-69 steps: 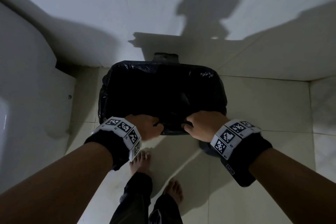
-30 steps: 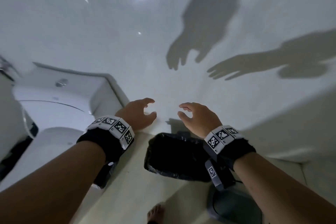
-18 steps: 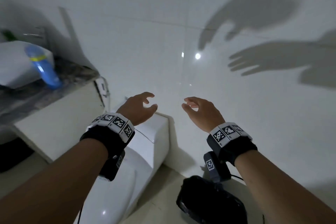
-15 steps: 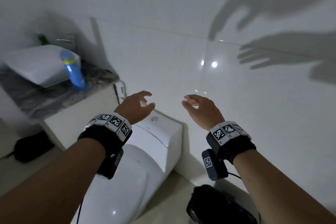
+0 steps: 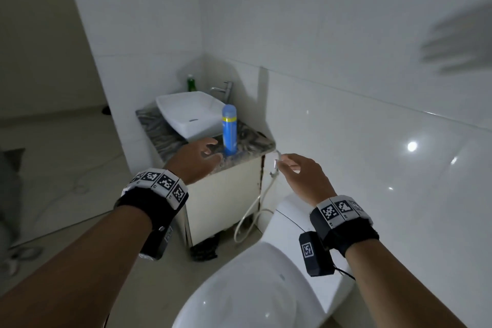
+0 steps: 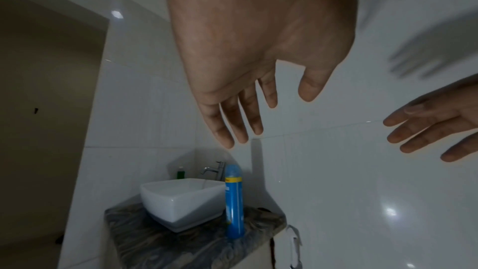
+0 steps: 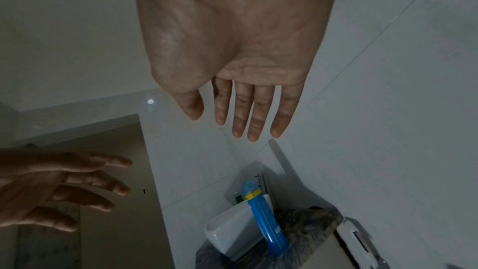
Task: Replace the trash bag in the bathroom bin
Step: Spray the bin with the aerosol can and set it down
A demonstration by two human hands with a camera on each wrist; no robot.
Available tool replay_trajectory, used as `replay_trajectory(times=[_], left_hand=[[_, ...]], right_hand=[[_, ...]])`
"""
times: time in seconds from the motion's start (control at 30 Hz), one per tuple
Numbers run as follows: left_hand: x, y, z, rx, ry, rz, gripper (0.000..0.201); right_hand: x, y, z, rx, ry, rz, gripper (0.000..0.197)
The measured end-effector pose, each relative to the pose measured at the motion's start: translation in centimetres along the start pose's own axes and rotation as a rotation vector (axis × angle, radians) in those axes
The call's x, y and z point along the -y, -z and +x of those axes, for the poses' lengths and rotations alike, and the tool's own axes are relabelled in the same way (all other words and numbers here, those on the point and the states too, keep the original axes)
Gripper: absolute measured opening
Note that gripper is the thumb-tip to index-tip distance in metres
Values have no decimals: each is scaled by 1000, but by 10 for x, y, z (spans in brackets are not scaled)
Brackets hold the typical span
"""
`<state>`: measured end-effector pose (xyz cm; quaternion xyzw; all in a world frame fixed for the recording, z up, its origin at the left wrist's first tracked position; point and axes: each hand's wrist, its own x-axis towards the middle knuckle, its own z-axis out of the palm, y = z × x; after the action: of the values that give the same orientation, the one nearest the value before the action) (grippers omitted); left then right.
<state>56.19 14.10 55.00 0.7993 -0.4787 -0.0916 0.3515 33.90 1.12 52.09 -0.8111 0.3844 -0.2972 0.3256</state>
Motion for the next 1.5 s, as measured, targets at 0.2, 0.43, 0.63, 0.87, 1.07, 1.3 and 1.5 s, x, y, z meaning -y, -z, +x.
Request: replay_trajectory(times=[0.2, 0.43, 0.63, 0.87, 1.07, 1.3, 1.5], left_hand=[[44, 13, 55, -38, 17, -21, 56], [81, -19, 136, -30, 81, -66, 50], [107, -44, 201, -2, 133, -74, 53], [149, -79, 294, 110, 125, -129, 70], [193, -110, 389, 250, -3, -144, 80], [232, -165, 465, 385, -195, -378, 83], [252, -204, 487, 550, -174, -473, 87]], right_hand=[[12, -45, 52, 14, 4, 23, 18], [-12, -76, 144, 54, -10, 55, 31], [-24, -105, 221, 102, -20, 79, 34], [-28, -157, 307, 78, -65, 36, 45], [-23, -218, 393, 5, -36, -66, 55], [-32, -274, 448, -196, -123, -152, 76], [-45, -290, 450, -336, -85, -70, 68]])
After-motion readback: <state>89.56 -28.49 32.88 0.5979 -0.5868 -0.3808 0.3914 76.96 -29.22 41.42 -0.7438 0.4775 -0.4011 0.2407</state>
